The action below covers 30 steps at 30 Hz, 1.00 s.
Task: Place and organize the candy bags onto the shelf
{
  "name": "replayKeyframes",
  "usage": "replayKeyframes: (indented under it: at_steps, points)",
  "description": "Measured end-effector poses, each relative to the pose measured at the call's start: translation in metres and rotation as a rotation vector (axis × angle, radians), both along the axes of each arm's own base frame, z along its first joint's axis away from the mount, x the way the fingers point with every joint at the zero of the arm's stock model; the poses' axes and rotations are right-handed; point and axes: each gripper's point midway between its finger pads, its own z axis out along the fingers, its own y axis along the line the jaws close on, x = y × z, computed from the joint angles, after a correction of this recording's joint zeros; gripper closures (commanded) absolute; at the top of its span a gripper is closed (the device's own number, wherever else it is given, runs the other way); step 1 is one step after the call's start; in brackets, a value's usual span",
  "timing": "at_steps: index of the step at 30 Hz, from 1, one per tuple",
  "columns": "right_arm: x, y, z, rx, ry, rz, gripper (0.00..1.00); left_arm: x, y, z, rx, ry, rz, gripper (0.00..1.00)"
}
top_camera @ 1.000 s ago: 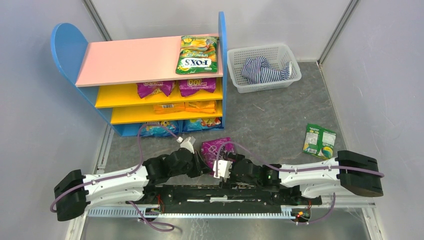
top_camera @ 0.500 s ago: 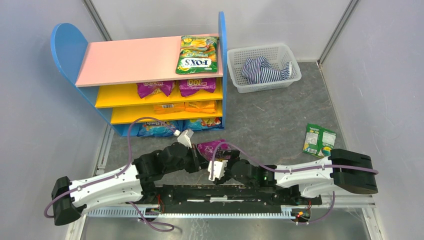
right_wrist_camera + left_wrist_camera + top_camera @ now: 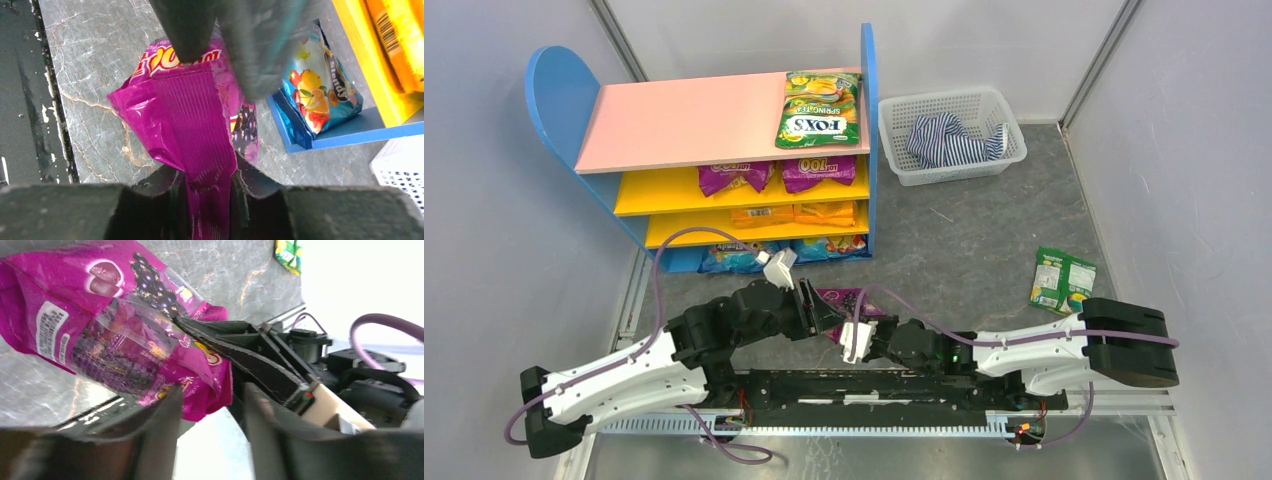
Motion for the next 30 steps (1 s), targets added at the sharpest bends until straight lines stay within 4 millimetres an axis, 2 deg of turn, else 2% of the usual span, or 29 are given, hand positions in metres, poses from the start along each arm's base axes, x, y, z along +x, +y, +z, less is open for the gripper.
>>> replayKeyframes:
  at_steps: [1,3,6,11,18,20,23,27,28,30]
  points:
    - [-0.001,-0.001,-0.002,0.004,0.011,-0.004,0.82,0.0,0.0,0.001,-0.004,0.001,0.002,0.19]
    - [-0.002,-0.003,-0.006,0.018,0.037,-0.017,0.87,0.001,0.001,0.004,-0.021,0.0,0.014,0.09]
    - [-0.003,-0.01,-0.004,0.081,0.102,-0.051,0.94,0.003,0.005,0.009,-0.032,-0.017,0.036,0.01]
    - [-0.006,-0.024,0.017,0.239,0.284,-0.105,0.94,0.008,0.016,0.023,-0.042,-0.065,0.071,0.0]
    - [0.008,-0.048,0.06,0.437,0.552,-0.144,0.95,0.012,0.028,0.075,-0.14,-0.256,0.057,0.0]
    - [0.011,-0.049,0.08,0.478,0.614,-0.137,0.95,0.012,0.032,0.088,-0.168,-0.321,0.048,0.0]
    - [0.006,-0.043,0.125,0.558,0.696,-0.059,0.95,0.01,0.036,0.109,-0.215,-0.415,0.024,0.0]
    - [-0.023,-0.031,0.203,0.67,0.765,0.156,0.95,0.003,0.038,0.135,-0.282,-0.524,-0.019,0.0]
    - [-0.029,-0.029,0.218,0.69,0.772,0.203,0.95,0.001,0.038,0.14,-0.297,-0.54,-0.027,0.0]
    - [-0.042,-0.027,0.246,0.718,0.793,0.295,0.95,-0.007,0.039,0.163,-0.374,-0.59,-0.056,0.0]
